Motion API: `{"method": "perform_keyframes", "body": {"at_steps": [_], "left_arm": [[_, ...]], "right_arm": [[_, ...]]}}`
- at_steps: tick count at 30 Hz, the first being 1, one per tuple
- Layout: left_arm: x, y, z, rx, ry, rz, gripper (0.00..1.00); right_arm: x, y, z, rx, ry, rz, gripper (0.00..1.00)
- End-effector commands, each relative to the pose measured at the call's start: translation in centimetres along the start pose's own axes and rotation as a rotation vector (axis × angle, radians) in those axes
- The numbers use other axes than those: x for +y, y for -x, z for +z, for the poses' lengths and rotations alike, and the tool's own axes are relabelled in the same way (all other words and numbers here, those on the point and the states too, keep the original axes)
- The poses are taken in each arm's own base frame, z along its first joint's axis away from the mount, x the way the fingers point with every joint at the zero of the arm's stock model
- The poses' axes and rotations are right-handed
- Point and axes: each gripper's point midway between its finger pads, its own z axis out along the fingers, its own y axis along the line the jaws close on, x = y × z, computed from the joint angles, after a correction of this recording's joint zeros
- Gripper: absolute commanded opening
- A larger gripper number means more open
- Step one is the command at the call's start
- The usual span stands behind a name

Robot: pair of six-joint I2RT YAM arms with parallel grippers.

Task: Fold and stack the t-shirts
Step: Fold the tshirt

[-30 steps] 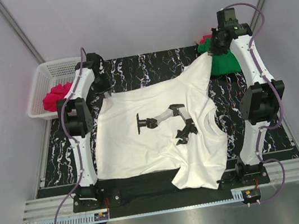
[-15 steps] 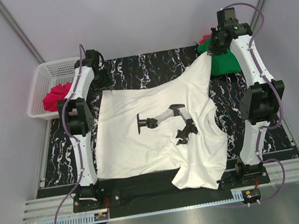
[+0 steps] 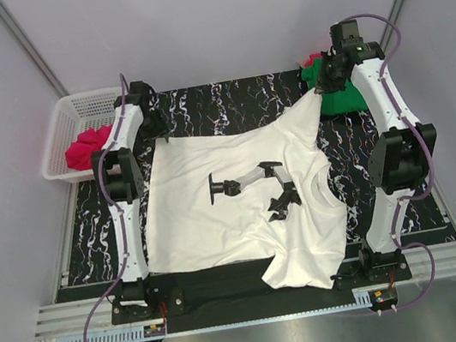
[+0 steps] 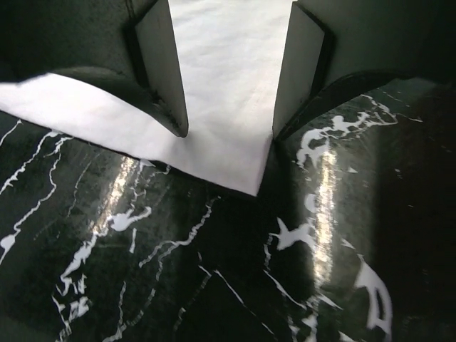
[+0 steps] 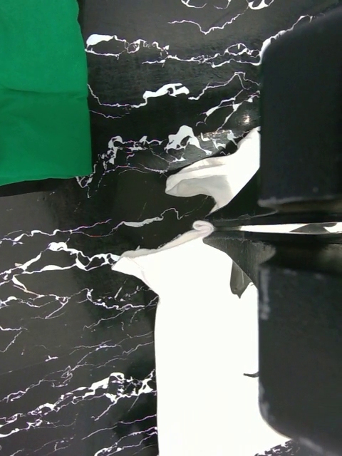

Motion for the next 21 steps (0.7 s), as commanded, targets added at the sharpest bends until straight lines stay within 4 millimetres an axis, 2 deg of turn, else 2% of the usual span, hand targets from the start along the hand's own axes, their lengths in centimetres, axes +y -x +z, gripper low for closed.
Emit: {"method": "perform_keyframes", "body": {"at_steps": [1, 5, 21], "left_arm": [[1.1, 3.5, -1.7, -0.101, -0.007, -0.043, 0.55], [1.5, 3.7, -1.5, -0.097, -0.017, -0.055, 0.55], [0.8, 2.5, -0.1, -0.056, -0.051, -0.049, 0.53]], "right_arm": [[1.5, 1.7, -2.9, -0.088, 0.058, -0.025, 0.0], [1.5, 1.5, -3.1, -0.086, 0.063, -0.027, 0.0], [1.6, 1.0, -4.0, -0.087, 0.074, -0.031, 0.0]]}}
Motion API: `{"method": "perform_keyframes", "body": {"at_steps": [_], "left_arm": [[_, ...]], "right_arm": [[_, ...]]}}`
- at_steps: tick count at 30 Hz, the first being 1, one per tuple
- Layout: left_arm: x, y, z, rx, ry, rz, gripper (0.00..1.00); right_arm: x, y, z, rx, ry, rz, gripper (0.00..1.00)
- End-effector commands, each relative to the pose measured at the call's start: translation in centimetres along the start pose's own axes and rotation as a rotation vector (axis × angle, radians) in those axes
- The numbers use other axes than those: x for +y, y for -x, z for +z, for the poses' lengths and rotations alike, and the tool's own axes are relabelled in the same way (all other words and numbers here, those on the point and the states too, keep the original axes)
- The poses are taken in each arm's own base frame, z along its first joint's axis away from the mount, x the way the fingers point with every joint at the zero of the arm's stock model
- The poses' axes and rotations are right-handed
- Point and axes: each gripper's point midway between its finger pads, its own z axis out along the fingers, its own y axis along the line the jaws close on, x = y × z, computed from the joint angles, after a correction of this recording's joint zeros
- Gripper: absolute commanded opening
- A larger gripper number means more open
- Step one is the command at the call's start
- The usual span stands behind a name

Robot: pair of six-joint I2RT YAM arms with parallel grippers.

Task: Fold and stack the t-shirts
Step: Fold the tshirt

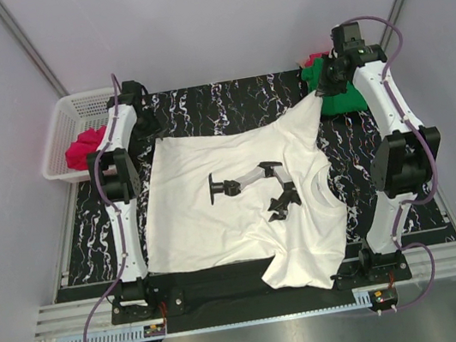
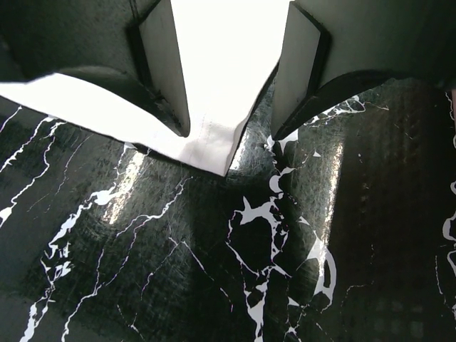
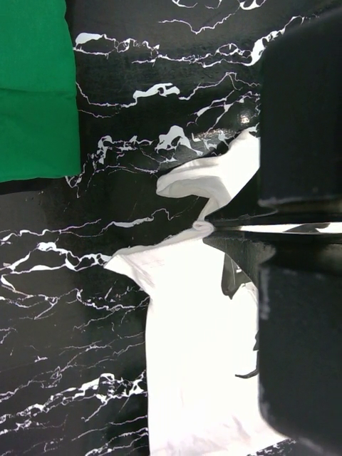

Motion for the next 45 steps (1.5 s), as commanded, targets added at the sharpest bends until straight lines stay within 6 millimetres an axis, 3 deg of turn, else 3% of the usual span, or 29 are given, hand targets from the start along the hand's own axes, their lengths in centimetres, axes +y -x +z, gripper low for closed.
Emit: {"method": "perform_keyframes", "body": {"at_steps": [1, 14, 19, 22, 24, 27, 32, 35, 45], "left_arm": [[-0.8, 0.8, 0.1, -0.027, -0.034, -0.002, 0.53], [-1.8, -1.3, 1.5, 0.023, -0.018, 0.026, 0.52], [-2.2, -2.0, 1.8, 0.037, -0.005, 0.032, 0.47], [-2.1, -2.3, 2.1, 0.045, 0.001, 0.032, 0.34], [-1.5, -2.3, 2.1, 0.042, 0.035, 0.033, 0.12], [-1.4, -2.2, 2.0, 0.039, 0.037, 0.036, 0.04], [-1.6, -1.5, 0.5, 0.012, 0.029, 0.05, 0.01], [-2.1, -1.0, -1.6, -0.009, -0.001, 0.06, 0.0], [-3.2, -0.6, -11.1, -0.115, -0.122, 0.078, 0.0]], "right_arm": [[1.8, 1.9, -3.2, -0.094, 0.072, -0.028, 0.0], [2.2, 1.9, -4.5, -0.11, 0.098, -0.033, 0.0], [2.4, 1.7, -4.6, -0.106, 0.111, -0.034, 0.0], [2.5, 1.7, -4.6, -0.105, 0.119, -0.033, 0.0], [2.6, 1.7, -4.6, -0.105, 0.124, -0.033, 0.0], [2.7, 1.6, -4.4, -0.097, 0.131, -0.032, 0.0], [2.9, 1.2, -3.8, -0.081, 0.145, -0.025, 0.0], [2.9, 1.0, -3.7, -0.08, 0.144, -0.021, 0.0], [2.3, 0.7, -4.9, -0.104, 0.124, -0.028, 0.0]]}}
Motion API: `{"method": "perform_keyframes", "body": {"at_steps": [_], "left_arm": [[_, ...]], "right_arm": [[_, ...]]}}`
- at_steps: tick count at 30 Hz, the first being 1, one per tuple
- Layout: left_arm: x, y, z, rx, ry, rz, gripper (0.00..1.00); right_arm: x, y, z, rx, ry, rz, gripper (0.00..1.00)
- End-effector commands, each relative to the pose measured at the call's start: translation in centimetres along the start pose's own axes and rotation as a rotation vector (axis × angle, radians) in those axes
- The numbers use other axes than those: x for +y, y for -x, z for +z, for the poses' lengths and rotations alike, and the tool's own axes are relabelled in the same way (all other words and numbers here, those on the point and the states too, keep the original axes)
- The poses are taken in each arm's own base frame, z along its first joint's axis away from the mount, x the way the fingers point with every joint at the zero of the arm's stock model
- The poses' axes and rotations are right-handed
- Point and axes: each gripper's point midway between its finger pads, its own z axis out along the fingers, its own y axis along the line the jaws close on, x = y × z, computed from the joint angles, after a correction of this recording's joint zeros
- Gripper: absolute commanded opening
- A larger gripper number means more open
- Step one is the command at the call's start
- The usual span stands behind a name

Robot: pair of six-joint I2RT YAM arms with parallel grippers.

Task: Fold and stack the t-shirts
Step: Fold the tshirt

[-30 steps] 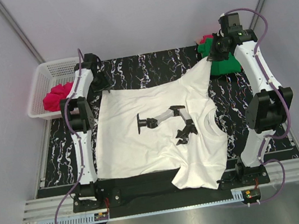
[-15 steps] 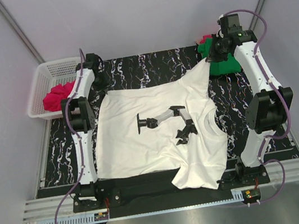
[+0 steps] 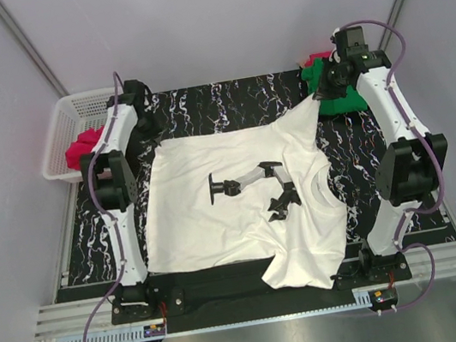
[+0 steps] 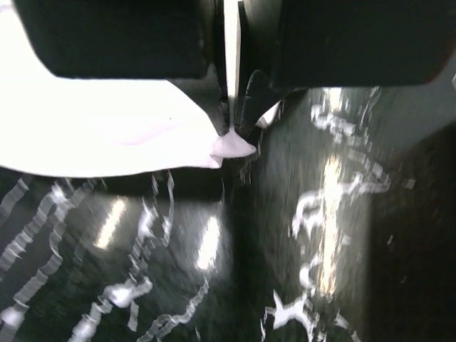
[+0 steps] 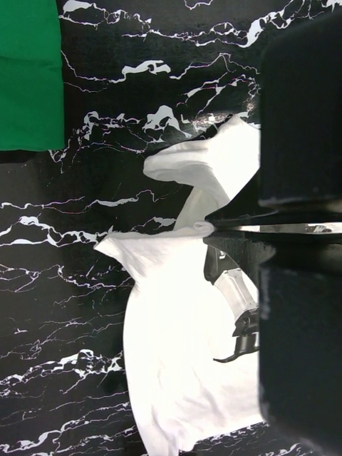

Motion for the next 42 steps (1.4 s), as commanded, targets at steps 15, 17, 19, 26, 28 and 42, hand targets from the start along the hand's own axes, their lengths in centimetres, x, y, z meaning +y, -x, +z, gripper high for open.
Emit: {"method": "perform_keyframes", "body": {"at_steps": [15, 17, 19, 26, 28, 42], "left_arm": [[-0.2, 0.6, -12.9, -0.256, -0.102, 0.055, 0.0], [0.3, 0.4, -13.8, -0.275, -0.089, 0.05, 0.0], [0.7, 0.2, -14.1, -0.285, -0.079, 0.047, 0.0], [2.8, -0.2, -16.7, -0.347, -0.077, 0.009, 0.0], [3.1, -0.5, -16.8, -0.353, -0.075, 0.004, 0.0], [4.7, -0.5, -18.8, -0.417, -0.05, -0.016, 0.0]], "right_arm": [[1.2, 1.6, -5.6, -0.153, 0.026, -0.034, 0.0], [1.0, 1.7, -6.2, -0.17, 0.011, -0.034, 0.0], [0.7, 2.0, -6.5, -0.183, -0.005, -0.037, 0.0], [1.1, 3.2, -8.1, -0.223, -0.011, -0.041, 0.0], [1.2, 3.7, -8.5, -0.235, -0.011, -0.041, 0.0], [1.4, 5.7, -10.0, -0.288, -0.04, -0.052, 0.0]]}}
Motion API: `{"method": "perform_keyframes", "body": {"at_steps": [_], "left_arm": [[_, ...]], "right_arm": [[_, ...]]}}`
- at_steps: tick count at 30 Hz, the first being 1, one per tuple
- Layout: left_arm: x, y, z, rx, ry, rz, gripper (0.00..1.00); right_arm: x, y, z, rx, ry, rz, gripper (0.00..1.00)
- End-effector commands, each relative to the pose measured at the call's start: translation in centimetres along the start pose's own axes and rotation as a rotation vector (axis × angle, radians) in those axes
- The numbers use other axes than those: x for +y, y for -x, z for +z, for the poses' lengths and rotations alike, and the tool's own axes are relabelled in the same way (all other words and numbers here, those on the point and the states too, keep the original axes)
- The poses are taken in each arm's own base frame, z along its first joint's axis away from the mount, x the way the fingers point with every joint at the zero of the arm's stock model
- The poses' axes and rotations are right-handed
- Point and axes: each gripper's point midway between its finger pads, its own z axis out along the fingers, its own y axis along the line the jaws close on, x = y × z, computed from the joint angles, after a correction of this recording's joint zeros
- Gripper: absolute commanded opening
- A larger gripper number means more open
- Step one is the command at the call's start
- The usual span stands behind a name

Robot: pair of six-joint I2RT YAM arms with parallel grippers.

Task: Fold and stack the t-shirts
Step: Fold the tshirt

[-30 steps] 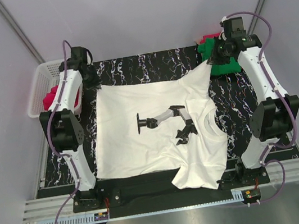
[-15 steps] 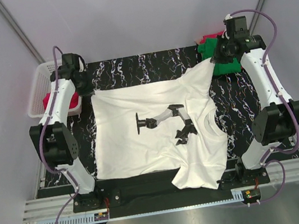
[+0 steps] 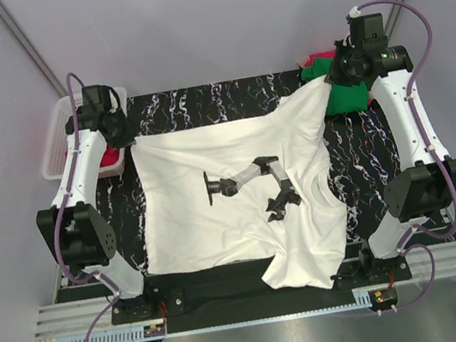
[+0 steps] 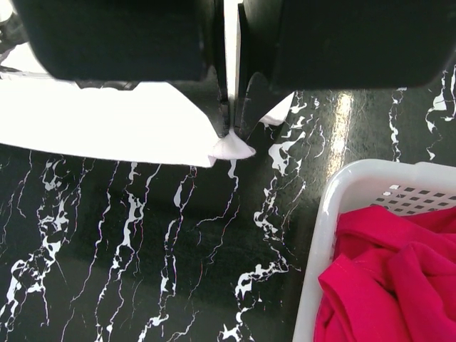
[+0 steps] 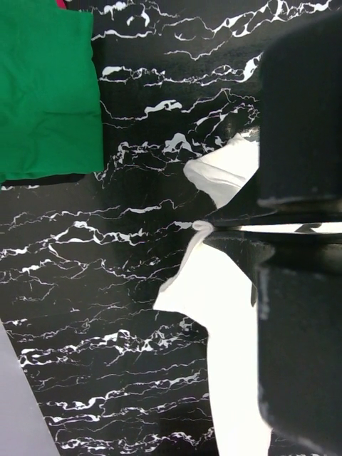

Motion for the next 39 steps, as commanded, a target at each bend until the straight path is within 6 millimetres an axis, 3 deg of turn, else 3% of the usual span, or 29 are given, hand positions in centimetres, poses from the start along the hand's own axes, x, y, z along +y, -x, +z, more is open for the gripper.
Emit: {"method": "perform_keyframes", "body": {"at_steps": [1, 18, 26, 32, 39], "left_arm": [[0.5, 2.2, -1.5, -0.103, 0.009, 0.007, 0.0], [2.4, 2.9, -2.7, -0.144, 0.053, -0.025, 0.0], [2.5, 3.4, -4.1, -0.182, 0.059, -0.025, 0.0], [1.7, 5.3, -3.7, -0.192, 0.037, -0.029, 0.0], [1.1, 6.8, -1.8, -0.163, 0.034, -0.035, 0.0]], "right_arm": [[0.7, 2.7, -2.2, -0.094, -0.002, -0.026, 0.0], [-1.4, 2.8, -2.3, -0.116, -0.11, -0.024, 0.0], [-1.1, 3.4, -2.4, -0.128, -0.102, -0.019, 0.0], [-0.7, 4.7, -1.8, -0.142, -0.097, -0.021, 0.0], [-0.3, 5.6, -0.8, -0.148, -0.088, -0.027, 0.0]]}}
